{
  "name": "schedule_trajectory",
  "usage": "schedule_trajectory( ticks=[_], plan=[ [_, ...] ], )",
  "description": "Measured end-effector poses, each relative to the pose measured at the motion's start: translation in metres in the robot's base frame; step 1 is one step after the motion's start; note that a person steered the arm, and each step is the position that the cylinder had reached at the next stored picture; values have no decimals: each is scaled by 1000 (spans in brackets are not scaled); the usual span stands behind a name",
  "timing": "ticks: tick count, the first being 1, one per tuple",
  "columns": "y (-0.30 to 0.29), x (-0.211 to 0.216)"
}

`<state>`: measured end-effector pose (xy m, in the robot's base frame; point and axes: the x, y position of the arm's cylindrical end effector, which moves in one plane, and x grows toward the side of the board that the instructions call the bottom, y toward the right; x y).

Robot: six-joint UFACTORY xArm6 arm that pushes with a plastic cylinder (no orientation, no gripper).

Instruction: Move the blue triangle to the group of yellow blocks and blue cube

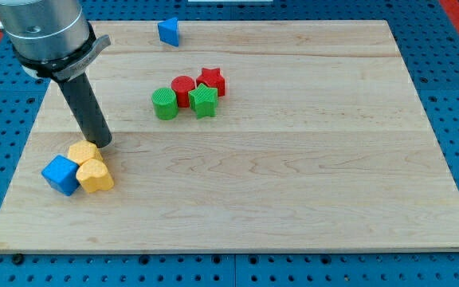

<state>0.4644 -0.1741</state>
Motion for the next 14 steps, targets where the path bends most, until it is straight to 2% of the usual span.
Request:
schedule_trajectory(
  ticks=[1, 2, 3, 4, 6, 8, 9, 10, 11, 14],
  plan=[
    [96, -10],
    [162, -53],
    [231, -108],
    [264, -173],
    [186, -267],
    [70, -270],
    [44, -259],
    [65, -253],
    [54, -217],
    [-12, -221]
  ],
)
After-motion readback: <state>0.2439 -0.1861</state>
